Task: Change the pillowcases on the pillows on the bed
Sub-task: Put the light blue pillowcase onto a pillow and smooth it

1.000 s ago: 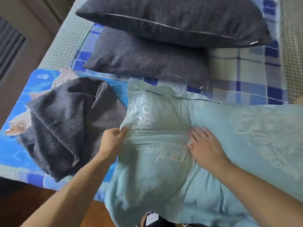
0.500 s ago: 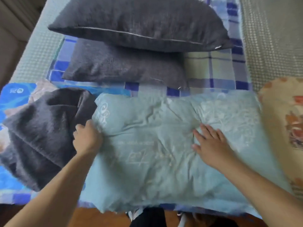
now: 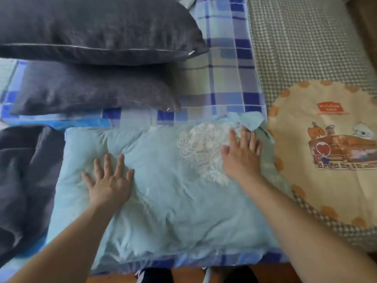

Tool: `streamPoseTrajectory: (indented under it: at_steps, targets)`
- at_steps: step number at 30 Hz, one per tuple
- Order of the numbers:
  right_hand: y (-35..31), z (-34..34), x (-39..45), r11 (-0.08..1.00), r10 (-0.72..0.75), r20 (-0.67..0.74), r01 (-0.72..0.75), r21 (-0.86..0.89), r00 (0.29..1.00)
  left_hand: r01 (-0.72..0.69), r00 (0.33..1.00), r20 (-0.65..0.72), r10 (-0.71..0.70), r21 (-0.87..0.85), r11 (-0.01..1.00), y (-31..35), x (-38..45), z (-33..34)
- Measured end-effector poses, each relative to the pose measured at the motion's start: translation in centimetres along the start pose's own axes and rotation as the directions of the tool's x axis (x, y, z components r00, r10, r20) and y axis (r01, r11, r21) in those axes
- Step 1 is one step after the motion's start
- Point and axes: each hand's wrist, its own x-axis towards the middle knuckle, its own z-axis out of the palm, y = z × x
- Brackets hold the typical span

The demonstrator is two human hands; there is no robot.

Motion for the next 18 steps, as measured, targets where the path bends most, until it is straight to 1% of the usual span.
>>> streamPoseTrajectory:
  at_steps: [1,2,3,4,5,6,7,8,9,10,11,12,13,14,15,16,17,18]
  targets:
    - [-1.0,-0.8,-1.3,0.992,-0.103,-0.16,0.113,0.054,0.982,0.018,1.0,-0.012,-0.018,-0.008,1.0,-0.1,-0.5,-0.2]
    - [-0.8,-0.5,-3.1,0.961,-0.252,-0.245,0.272,0.054,0.936,0.038,0.999,-0.021,-0.039,-0.028,0.999,-0.3,-1.3,-0.3]
    - [0.5,0.5,-5.4,0.914,-0.397,-0.228,0.406,-0.007,0.889,0.051,0.998,-0.024,-0.053,-0.055,0.997,-0.6,-2.2,-0.4]
    - [2.8,1.5,-7.3,0.902,-0.431,-0.071,0.426,-0.07,0.9,0.062,0.998,-0.02,-0.064,-0.08,0.995,-0.8,-3.3,-0.5]
    - [5.9,2.8,-8.3,0.924,-0.357,0.055,0.361,-0.127,0.932,0.061,0.998,-0.014,-0.063,-0.084,0.995,-0.8,-4.5,-0.7]
    - [8.4,3.7,-8.5,0.98,-0.147,0.149,0.164,-0.11,0.978,0.045,0.999,-0.028,-0.046,-0.061,0.997,-0.7,-5.5,-0.9]
    - [9.7,4.1,-7.8,0.996,0.078,0.186,-0.069,-0.051,0.979,0.029,0.998,-0.061,-0.032,-0.045,0.999,-0.6,-6.0,-0.9]
    - [9.8,3.9,-7.1,0.972,0.227,0.254,-0.237,0.009,0.94,0.04,0.996,-0.081,-0.045,-0.066,0.997,-0.7,-6.4,-1.1]
    - [9.2,3.6,-7.1,0.951,0.279,0.257,-0.303,0.061,0.925,0.092,0.99,-0.097,-0.103,-0.117,0.989,-0.9,-7.0,-1.2]
    - [8.2,3.0,-7.3,0.943,0.289,0.207,-0.314,0.105,0.935,0.189,0.971,-0.111,-0.212,-0.185,0.964,-1.3,-7.5,-1.2]
    - [7.7,2.6,-8.1,0.924,0.316,0.175,-0.344,0.168,0.933,0.317,0.928,-0.111,-0.355,-0.265,0.911,-2.3,-8.0,-1.0]
    - [7.6,2.6,-9.1,0.886,0.378,0.152,-0.405,0.227,0.913,0.447,0.86,-0.074,-0.505,-0.366,0.816,-3.4,-8.6,-0.8]
    - [7.7,2.8,-10.3,0.814,0.473,0.155,-0.498,0.299,0.867,0.557,0.782,0.012,-0.623,-0.46,0.691,-4.8,-9.0,-0.4]
    - [7.4,2.6,-11.0,0.719,0.564,0.212,-0.601,0.348,0.798,0.623,0.73,0.117,-0.674,-0.521,0.584,-5.8,-9.4,-0.1]
    - [6.7,1.8,-11.2,0.634,0.607,0.307,-0.679,0.37,0.733,0.65,0.711,0.194,-0.676,-0.55,0.524,-6.2,-9.9,0.1]
    - [5.6,0.5,-11.2,0.609,0.577,0.377,-0.689,0.394,0.725,0.642,0.727,0.234,-0.646,-0.566,0.518,-6.0,-10.3,-0.3]
    - [4.6,-1.3,-11.0,0.596,0.539,0.355,-0.644,0.48,0.764,0.605,0.756,0.232,-0.613,-0.605,0.517,-5.3,-10.5,-1.3]
    - [4.0,-3.6,-10.3,0.593,0.523,0.249,-0.558,0.581,0.815,0.526,0.79,0.155,-0.593,-0.669,0.525,-4.3,-10.5,-2.9]
